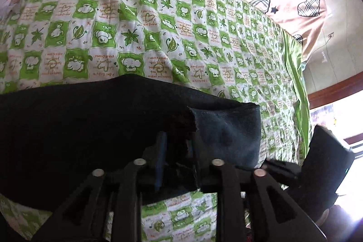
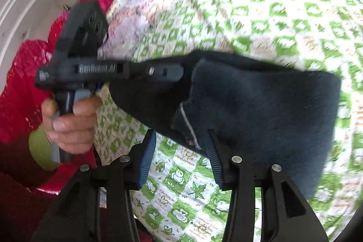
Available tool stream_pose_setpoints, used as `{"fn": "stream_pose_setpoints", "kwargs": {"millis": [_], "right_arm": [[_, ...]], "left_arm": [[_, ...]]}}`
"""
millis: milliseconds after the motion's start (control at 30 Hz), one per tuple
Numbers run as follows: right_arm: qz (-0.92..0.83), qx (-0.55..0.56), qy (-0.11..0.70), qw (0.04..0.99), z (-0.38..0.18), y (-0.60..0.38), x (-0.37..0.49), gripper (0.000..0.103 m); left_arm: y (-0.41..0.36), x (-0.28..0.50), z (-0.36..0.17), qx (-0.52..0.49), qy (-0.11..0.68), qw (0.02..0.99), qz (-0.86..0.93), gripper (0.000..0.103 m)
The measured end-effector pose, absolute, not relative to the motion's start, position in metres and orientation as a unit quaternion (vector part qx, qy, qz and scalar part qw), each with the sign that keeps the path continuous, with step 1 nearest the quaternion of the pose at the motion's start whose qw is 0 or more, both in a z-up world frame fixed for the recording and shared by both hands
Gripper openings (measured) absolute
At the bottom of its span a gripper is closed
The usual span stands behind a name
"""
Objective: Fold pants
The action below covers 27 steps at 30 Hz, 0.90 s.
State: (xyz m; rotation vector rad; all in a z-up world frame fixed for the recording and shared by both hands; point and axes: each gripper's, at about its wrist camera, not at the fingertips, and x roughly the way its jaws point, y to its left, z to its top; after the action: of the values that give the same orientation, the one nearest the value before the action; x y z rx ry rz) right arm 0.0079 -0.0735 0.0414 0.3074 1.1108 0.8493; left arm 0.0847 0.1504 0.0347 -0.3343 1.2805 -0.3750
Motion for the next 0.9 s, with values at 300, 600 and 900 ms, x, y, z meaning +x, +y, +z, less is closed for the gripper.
{"fn": "stream_pose_setpoints", "kwargs": {"millis": [300,600,900], "right_arm": [[0.373,0.151,0.502,0.765,0.053,-0.08,0.032,0.047],[0.407,0.099,0.526,0.74,0.049,-0.024,0.053,0.047],[0.45,0.051,0.535,0.713,0.045,0.044,0.066,0.047]], "left_arm": [[0.168,0.054,0.037,-0.185,0.586,0.777,-0.136,0.032],[0.23,0.011,0.027,-0.275,0.577,0.767,-0.058,0.039],[0.3,-0.032,0.016,-0.334,0.565,0.754,0.038,0.043]]}}
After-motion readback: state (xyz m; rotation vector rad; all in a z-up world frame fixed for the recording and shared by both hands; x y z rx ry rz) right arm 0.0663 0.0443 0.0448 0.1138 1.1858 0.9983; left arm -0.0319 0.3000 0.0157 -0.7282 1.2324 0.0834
